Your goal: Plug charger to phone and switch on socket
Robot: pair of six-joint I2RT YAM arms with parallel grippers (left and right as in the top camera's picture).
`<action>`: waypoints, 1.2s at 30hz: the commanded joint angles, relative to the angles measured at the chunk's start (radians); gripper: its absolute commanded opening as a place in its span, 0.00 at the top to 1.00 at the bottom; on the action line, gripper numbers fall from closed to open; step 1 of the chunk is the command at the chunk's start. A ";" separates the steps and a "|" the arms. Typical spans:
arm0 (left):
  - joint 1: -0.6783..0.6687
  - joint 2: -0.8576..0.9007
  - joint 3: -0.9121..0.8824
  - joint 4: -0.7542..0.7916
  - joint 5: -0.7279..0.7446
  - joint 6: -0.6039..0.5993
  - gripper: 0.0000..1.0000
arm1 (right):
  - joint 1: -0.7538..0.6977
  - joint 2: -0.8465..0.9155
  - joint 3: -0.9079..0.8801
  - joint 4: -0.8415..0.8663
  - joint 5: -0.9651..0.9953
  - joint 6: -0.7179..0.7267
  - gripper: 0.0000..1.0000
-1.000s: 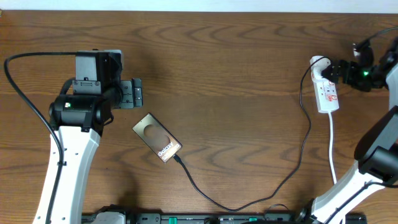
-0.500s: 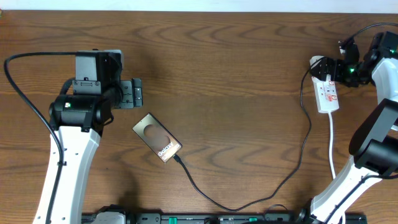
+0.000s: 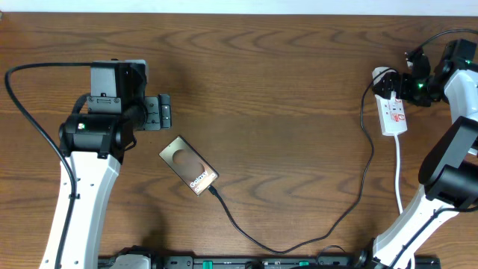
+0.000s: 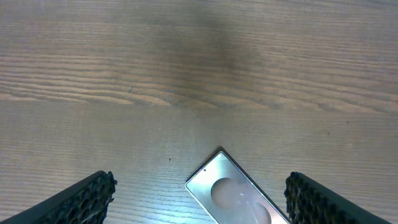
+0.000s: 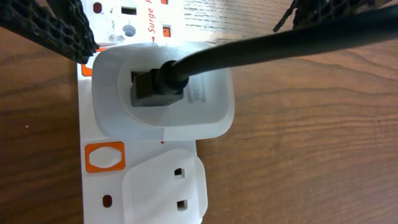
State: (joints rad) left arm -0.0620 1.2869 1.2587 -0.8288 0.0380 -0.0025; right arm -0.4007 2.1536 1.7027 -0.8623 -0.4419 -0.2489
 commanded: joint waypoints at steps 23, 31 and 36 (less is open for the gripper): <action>-0.001 -0.002 0.021 0.000 -0.016 0.002 0.10 | 0.042 0.081 0.003 -0.029 -0.035 0.094 0.01; -0.001 -0.002 0.021 0.000 -0.016 0.002 0.10 | 0.009 0.029 0.007 -0.064 0.064 0.099 0.01; -0.001 -0.002 0.021 0.000 -0.016 0.002 0.10 | -0.031 -0.058 0.008 -0.064 0.085 0.090 0.01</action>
State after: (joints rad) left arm -0.0620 1.2869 1.2587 -0.8288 0.0380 -0.0025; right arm -0.4034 2.1750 1.7130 -0.9295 -0.3798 -0.1680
